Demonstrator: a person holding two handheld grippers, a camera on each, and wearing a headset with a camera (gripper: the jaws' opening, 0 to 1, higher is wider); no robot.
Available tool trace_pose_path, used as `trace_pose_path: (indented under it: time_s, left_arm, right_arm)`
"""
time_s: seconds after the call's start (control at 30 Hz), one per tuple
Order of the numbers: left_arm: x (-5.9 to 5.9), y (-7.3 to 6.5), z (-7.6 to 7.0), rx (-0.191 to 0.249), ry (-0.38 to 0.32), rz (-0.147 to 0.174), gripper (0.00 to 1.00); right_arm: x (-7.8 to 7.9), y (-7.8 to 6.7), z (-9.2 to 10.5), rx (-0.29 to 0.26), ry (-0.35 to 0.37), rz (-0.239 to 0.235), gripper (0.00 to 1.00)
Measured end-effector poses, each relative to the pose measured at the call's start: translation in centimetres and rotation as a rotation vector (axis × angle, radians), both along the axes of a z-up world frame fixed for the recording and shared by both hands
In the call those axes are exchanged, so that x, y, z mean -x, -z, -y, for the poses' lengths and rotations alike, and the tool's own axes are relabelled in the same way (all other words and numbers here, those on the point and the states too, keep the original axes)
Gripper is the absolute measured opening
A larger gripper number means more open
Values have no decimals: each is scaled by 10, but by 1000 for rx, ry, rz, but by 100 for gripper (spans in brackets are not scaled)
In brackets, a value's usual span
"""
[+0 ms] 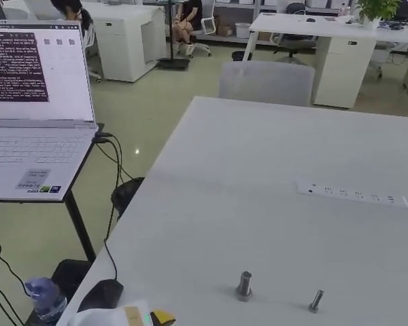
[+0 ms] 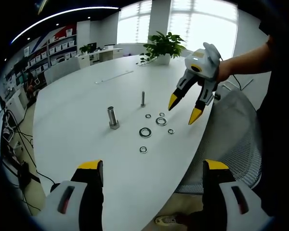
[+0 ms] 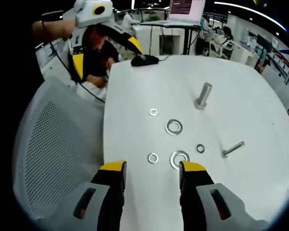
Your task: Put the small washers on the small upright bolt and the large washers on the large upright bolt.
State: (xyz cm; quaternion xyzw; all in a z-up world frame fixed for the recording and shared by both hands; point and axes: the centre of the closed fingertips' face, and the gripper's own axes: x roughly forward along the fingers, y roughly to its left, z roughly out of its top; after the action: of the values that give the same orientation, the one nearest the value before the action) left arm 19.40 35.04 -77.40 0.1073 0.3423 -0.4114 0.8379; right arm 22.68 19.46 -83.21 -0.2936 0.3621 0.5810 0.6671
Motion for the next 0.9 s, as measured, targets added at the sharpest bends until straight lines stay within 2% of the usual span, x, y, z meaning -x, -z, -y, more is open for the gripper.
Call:
trace_pose_path:
  time_s: [0.2,0.37,0.57,0.9]
  left_arm:
    - [1,-1,-1,4,5,6,84]
    - [5,2,-1,-14,27,4,82]
    - [8,5,0,-29,50,4,80]
    - [9,3,4,-22,63,6,78]
  right_arm:
    - [4,11,-4,50,-57,2,41]
    - [6,20,-3,93,-89,-1,37]
    - [5,24,-7,110,-106,-2,34]
    - [5,37,-10,168,-158,12,31]
